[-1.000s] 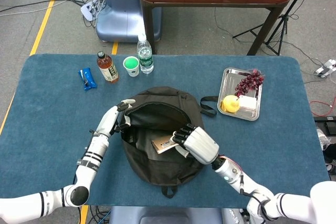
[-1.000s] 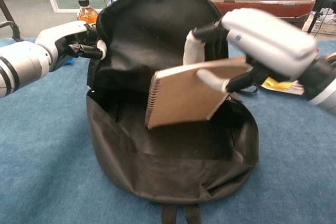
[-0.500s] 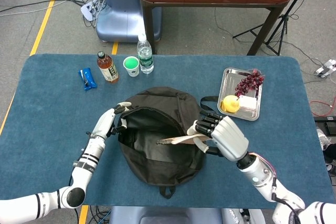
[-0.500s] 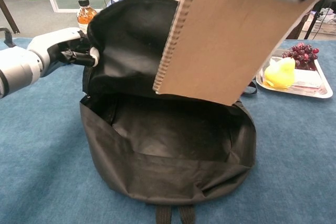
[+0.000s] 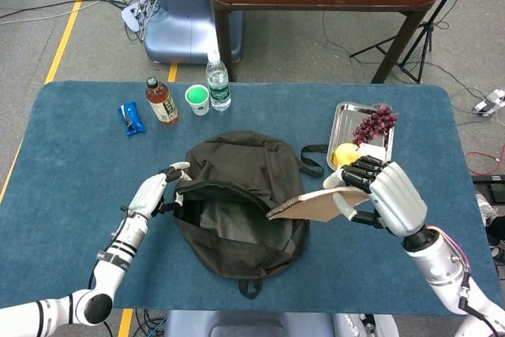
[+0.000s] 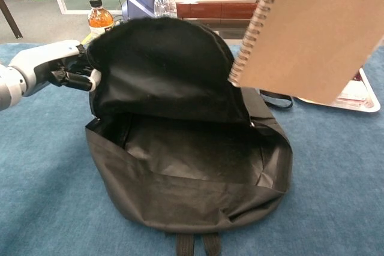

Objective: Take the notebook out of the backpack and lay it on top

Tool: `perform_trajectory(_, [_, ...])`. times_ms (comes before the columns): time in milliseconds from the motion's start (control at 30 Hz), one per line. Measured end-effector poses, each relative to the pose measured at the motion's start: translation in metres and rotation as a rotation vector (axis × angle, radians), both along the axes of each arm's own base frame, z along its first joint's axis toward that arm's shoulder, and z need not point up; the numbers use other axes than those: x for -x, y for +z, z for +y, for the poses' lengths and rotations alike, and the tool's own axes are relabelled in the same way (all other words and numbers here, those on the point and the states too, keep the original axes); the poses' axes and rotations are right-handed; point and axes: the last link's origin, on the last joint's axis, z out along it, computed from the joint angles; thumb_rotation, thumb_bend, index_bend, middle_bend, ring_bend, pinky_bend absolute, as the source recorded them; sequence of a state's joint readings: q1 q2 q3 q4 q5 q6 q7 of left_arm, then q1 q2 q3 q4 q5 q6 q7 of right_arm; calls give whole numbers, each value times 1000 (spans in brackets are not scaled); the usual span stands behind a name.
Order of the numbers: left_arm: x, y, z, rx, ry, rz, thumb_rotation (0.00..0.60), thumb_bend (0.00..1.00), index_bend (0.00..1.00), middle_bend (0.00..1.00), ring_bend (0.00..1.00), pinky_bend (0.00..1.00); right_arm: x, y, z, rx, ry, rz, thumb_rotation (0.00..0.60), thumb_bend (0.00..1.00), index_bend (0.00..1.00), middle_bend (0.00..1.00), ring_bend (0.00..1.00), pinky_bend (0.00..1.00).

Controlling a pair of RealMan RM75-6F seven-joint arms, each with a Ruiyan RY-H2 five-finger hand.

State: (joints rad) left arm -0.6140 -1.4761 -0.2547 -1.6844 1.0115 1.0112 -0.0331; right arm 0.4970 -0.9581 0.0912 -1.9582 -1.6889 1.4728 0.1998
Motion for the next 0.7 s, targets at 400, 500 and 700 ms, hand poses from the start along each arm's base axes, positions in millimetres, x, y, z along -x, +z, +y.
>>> perform_trajectory(400, [-5, 0, -10, -15, -104, 54, 600, 444, 292, 94, 147, 109, 18, -48, -36, -150, -110, 60, 600, 492, 814, 643, 556, 520])
perform_trajectory(500, [-7, 3, -12, -24, -119, 66, 600, 390, 225, 71, 111, 105, 17, -64, -48, -189, -126, 70, 600, 492, 814, 641, 556, 520])
perform_trajectory(700, [-8, 9, -18, -39, -137, 90, 600, 350, 86, 2, 2, 71, 12, -90, -70, -246, -160, 88, 600, 486, 810, 580, 516, 521])
